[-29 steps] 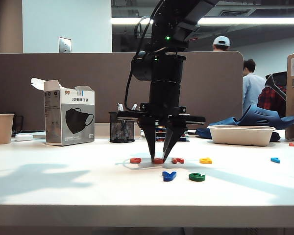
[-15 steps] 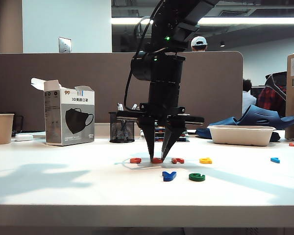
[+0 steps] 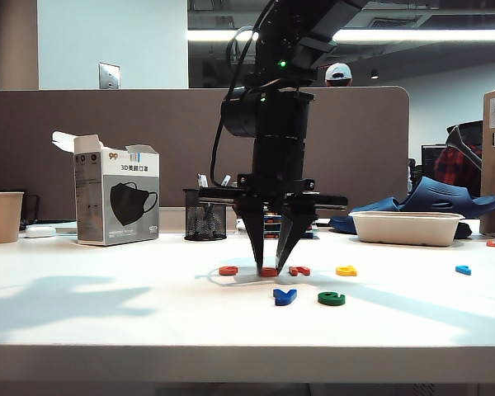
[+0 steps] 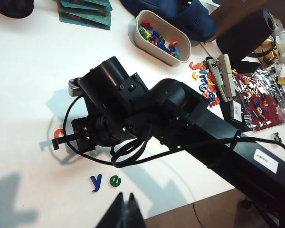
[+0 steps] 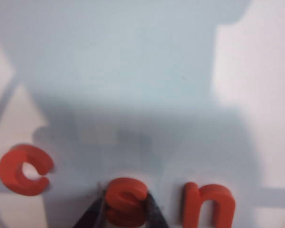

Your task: Select the appropriate letters from the row of letter magnets placed on the table to arrange into the word "yes".

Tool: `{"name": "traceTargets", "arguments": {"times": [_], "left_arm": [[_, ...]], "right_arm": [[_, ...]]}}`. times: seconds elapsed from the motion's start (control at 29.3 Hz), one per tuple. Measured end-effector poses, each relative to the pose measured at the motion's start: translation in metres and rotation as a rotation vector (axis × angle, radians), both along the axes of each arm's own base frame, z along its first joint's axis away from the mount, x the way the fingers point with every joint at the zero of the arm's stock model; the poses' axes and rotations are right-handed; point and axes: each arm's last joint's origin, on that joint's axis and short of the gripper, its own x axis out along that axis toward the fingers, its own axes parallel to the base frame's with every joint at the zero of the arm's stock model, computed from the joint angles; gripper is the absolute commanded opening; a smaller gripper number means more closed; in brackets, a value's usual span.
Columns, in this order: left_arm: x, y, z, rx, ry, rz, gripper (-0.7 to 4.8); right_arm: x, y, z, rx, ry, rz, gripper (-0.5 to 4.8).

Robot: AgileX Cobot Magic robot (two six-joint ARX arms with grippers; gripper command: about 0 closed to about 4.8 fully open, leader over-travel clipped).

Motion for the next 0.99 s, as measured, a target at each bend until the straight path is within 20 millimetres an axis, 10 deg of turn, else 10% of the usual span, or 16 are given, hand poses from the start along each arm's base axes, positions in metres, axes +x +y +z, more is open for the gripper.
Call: {"name": "traceTargets", "arguments": {"times": [0.99], "left_arm": [[0.000,0.000,0.000,0.000,0.000,0.000,-0.05]], "right_arm": [[-0.014,-0.010,0.043,0.014,-0.026,-0.002,1.03]]}}
